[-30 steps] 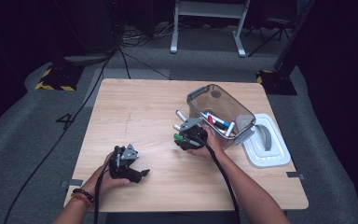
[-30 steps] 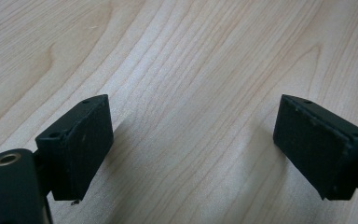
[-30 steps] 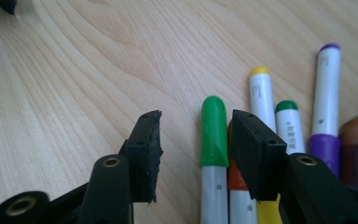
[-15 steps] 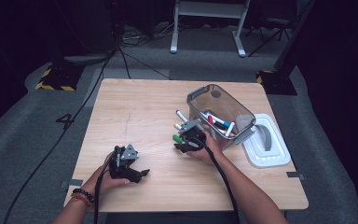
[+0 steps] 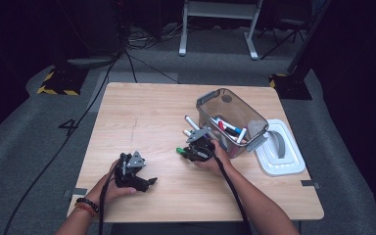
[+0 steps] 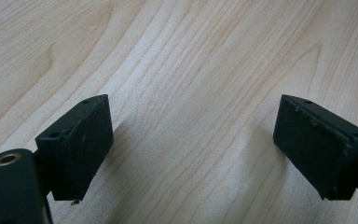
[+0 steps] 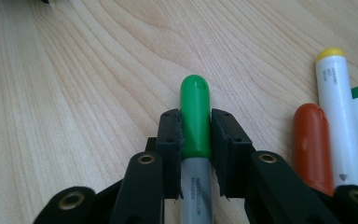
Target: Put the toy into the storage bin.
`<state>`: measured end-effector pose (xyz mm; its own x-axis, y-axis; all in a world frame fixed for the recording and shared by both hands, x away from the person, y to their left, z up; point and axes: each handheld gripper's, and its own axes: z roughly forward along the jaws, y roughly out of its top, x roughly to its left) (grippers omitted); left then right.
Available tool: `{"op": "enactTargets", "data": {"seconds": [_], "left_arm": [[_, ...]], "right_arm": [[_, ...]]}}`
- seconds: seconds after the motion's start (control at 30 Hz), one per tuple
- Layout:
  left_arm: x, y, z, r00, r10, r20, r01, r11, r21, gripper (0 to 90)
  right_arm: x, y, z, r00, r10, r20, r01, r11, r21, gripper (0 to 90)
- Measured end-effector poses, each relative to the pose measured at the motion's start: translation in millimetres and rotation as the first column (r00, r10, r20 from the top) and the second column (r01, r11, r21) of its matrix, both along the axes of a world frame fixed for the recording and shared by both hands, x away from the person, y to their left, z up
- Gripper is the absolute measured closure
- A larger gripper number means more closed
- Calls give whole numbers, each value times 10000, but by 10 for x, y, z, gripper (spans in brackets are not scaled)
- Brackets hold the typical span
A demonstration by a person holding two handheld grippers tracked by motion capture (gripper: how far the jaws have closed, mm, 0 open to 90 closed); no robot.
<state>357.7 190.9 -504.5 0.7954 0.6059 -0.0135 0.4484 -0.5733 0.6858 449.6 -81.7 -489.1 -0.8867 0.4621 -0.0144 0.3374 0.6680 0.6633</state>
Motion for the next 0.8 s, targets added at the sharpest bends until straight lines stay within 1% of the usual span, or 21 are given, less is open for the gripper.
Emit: {"op": "enactTargets", "data": {"seconds": [0.13,0.27,0.33,0.37,0.4,0.47,0.57,0.63,0.73,0.77,0.8], "left_arm": [[0,0,0,10000,-4,-1,4,10000,2,124],[0,0,0,10000,-2,-1,2,10000,1,124],[0,0,0,10000,-7,0,7,10000,4,124],[0,0,0,10000,-4,-3,4,10000,3,124],[0,0,0,10000,-4,1,4,10000,4,124],[0,0,0,10000,-1,0,1,10000,3,124],[0,0,0,10000,-6,1,6,10000,5,124],[0,0,0,10000,-6,-1,6,10000,5,124],[1,0,0,10000,-8,-2,8,10000,5,124],[1,0,0,10000,-7,-2,7,10000,3,124],[0,0,0,10000,-4,-2,4,10000,2,124]], "right_arm": [[-40,-17,6,9997,169,167,-173,9996,225,748],[-94,-48,126,9988,317,381,-344,9968,724,749],[-127,-91,245,9982,292,515,-352,9920,1209,749],[-135,-104,289,9982,224,561,-298,9904,1350,750],[-148,-127,367,9976,200,657,-303,9868,1590,750],[-178,-156,473,9963,148,846,-304,9819,1870,750],[-240,-208,646,9940,73,1093,-303,9771,2107,749],[-269,-241,736,9925,33,1221,-306,9745,2224,749],[-309,-312,881,9895,-19,1446,-348,9673,2511,750],[-320,-346,939,9889,-44,1483,-359,9629,2676,750],[-326,-366,973,9881,-67,1536,-359,9613,2732,750]]}}
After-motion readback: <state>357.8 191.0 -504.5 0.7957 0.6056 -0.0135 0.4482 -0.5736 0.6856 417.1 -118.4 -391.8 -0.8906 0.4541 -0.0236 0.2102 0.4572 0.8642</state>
